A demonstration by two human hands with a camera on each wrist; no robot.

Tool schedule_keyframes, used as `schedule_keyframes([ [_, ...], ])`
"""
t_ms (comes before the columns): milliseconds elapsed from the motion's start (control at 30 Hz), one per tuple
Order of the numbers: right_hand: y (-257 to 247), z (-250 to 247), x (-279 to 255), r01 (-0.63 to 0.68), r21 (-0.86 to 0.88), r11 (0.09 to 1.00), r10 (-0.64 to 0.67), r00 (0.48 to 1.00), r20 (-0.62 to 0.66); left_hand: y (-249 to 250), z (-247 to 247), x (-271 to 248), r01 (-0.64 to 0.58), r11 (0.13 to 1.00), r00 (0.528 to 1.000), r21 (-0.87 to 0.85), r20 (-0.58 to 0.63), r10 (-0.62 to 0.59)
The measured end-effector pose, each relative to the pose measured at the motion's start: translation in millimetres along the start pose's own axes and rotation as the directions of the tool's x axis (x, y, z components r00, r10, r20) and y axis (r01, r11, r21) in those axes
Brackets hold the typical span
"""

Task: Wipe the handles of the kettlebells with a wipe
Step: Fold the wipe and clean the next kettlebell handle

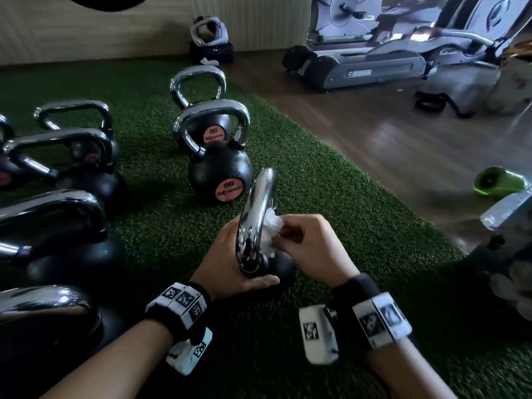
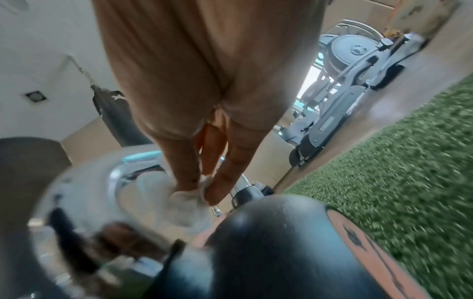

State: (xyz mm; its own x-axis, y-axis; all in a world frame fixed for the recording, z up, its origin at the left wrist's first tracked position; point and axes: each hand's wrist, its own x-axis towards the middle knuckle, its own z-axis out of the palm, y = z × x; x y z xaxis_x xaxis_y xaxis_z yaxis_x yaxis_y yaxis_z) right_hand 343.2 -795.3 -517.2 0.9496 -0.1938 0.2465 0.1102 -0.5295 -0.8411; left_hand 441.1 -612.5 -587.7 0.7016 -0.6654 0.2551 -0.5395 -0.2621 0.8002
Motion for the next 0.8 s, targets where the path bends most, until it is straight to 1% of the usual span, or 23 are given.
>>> schedule_keyframes([
  [67, -5.9, -2.0, 14.8, 0.031, -0.125, 0.992, -0.010, 0.986, 0.166, 4.2, -0.2, 1.1, -0.029, 1.000, 0.999, 0.006, 0.014, 0.029],
  [100, -8.9, -1.6, 18.8, 0.052, -0.173, 0.984, -0.006, 0.968, 0.253, 5.7, -0.4, 1.7, -0.050, 0.999, 0.999, -0.003, 0.012, 0.050],
  [133, -10.7, -1.2, 21.4, 0.063, -0.195, 0.979, 0.001, 0.950, 0.311, 7.4, -0.8, 1.2, -0.062, 0.998, 0.998, -0.009, 0.002, 0.062],
  [167, -11.8, -1.3, 22.1, 0.065, -0.177, 0.982, 0.001, 0.938, 0.348, 8.3, -1.0, 0.2, -0.059, 0.998, 0.998, -0.006, -0.013, 0.059],
  [200, -12.1, -2.2, 21.4, 0.053, -0.115, 0.992, -0.006, 0.928, 0.373, 8.4, -0.9, -0.9, -0.045, 0.999, 0.999, -0.008, -0.027, 0.045],
  [267, -13.6, -5.4, 16.0, -0.012, 0.089, 0.996, -0.024, 0.921, 0.388, 6.2, 0.3, -2.4, -0.014, 1.000, 0.999, -0.028, -0.044, 0.013],
  [300, -14.2, -6.6, 14.2, -0.040, 0.159, 0.986, -0.025, 0.923, 0.384, 5.7, 0.5, -2.5, -0.010, 0.999, 0.999, -0.033, -0.047, 0.008],
  [333, -13.5, -6.5, 14.6, -0.052, 0.178, 0.983, -0.020, 0.925, 0.380, 5.8, 0.6, -2.3, -0.018, 0.999, 0.999, -0.029, -0.043, 0.017],
  [367, -13.4, -5.4, 15.7, -0.046, 0.157, 0.987, -0.017, 0.924, 0.382, 6.1, 0.5, -1.9, -0.036, 0.999, 0.999, -0.017, -0.041, 0.035],
  [433, -12.7, -1.9, 20.6, -0.005, 0.060, 0.998, -0.020, 0.916, 0.401, 7.9, -0.1, -1.5, -0.061, 0.998, 0.997, -0.004, -0.050, 0.061],
  [467, -12.8, -0.5, 22.3, 0.002, 0.054, 0.999, -0.024, 0.913, 0.408, 8.8, -0.3, -2.0, -0.057, 0.998, 0.997, -0.006, -0.060, 0.057],
  [500, -11.9, 0.2, 23.3, -0.016, 0.100, 0.995, -0.026, 0.913, 0.408, 9.3, -0.3, -2.5, -0.052, 0.999, 0.996, -0.008, -0.072, 0.051],
  [567, -9.7, 1.2, 21.4, -0.097, 0.265, 0.959, -0.014, 0.921, 0.389, 8.3, 0.5, -2.6, -0.058, 0.998, 0.995, -0.014, -0.085, 0.056],
  [600, -8.8, 1.6, 18.7, -0.153, 0.371, 0.916, 0.000, 0.925, 0.381, 7.7, 0.9, -2.7, -0.060, 0.998, 0.995, -0.017, -0.083, 0.059],
  [633, -9.9, 2.6, 15.1, -0.219, 0.494, 0.841, 0.020, 0.926, 0.377, 6.6, 1.3, -2.7, -0.057, 0.998, 0.995, -0.016, -0.081, 0.056],
  [700, -11.5, 5.0, 11.7, -0.351, 0.706, 0.614, 0.099, 0.923, 0.373, 6.0, 1.6, -2.6, -0.043, 0.999, 0.996, -0.006, -0.084, 0.042],
  [733, -11.7, 5.6, 13.6, -0.376, 0.772, 0.512, 0.143, 0.924, 0.355, 6.4, 1.6, -2.7, -0.035, 0.999, 0.995, -0.001, -0.090, 0.034],
  [800, -11.5, 5.4, 20.9, -0.371, 0.854, 0.366, 0.210, 0.926, 0.313, 8.9, 1.3, -3.4, -0.029, 1.000, 0.994, 0.002, -0.101, 0.029],
])
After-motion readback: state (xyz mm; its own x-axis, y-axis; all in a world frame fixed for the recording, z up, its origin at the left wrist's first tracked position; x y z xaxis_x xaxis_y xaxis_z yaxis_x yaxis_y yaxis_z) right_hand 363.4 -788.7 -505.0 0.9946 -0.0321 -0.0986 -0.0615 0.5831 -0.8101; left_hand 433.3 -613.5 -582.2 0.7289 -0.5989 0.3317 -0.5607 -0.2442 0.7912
